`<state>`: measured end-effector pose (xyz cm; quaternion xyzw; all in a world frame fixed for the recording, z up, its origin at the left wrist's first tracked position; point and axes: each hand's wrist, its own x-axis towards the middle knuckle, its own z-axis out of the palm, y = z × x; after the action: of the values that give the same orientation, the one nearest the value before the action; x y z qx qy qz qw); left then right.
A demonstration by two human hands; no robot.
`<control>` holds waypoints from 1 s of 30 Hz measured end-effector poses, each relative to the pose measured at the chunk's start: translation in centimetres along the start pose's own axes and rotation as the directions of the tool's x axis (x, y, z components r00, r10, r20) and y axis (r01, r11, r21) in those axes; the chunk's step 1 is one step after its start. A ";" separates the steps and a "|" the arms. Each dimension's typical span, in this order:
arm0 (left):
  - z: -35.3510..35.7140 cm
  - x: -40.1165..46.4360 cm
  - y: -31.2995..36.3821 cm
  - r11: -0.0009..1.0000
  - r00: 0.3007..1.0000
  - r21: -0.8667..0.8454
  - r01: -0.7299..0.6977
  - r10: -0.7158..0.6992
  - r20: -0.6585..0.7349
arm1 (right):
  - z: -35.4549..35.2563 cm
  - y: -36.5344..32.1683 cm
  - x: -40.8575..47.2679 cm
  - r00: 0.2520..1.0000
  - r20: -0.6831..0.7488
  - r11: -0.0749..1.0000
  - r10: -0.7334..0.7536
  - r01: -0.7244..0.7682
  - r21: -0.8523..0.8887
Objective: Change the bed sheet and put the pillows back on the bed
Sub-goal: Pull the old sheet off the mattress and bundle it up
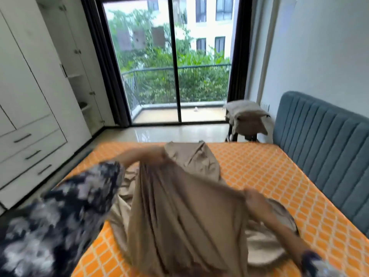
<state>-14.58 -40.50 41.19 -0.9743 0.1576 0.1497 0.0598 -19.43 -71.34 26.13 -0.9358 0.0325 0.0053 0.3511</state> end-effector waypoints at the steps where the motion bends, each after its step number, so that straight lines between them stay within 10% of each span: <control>1: -4.5 -0.1 -1.0 0.998 0.991 0.057 0.026 -0.019 -0.132 | -3.7 -3.2 2.2 0.990 -0.133 0.998 -0.055 0.057 0.015; 4: -19.4 -3.1 -2.3 0.981 0.825 0.169 0.092 0.020 -0.565 | -15.6 -12.7 5.5 0.862 -0.463 0.971 -0.206 0.239 0.014; 8: -36.4 -11.8 -1.5 0.962 0.409 0.178 0.206 0.080 -0.909 | -29.5 -23.8 2.5 0.569 -0.764 0.925 -0.305 0.367 -0.096; 12: -45.1 -22.3 1.4 0.954 0.092 0.190 0.232 0.173 -0.981 | -37.8 -29.5 -2.5 0.292 -0.910 0.861 -0.294 0.494 -0.119; 19: -48.5 -34.7 7.2 0.970 -0.252 0.200 0.141 0.231 -0.940 | -45.7 -29.6 -8.2 -0.027 -0.964 0.701 -0.265 0.681 -0.211; 23: -47.6 -36.5 8.9 0.973 -0.221 0.228 0.022 0.227 -0.949 | -46.4 -28.1 -8.9 0.034 -0.971 0.559 -0.236 0.822 -0.107; 30: -43.2 -25.8 5.4 0.984 0.210 0.174 0.027 0.165 -0.964 | -41.3 -24.9 -6.5 0.384 -0.822 0.692 -0.420 0.722 -0.016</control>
<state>-27.90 -45.23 89.82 -0.8363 0.2142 -0.5044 0.0153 -24.82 -79.39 73.81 -0.7131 -0.1503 -0.5267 0.4375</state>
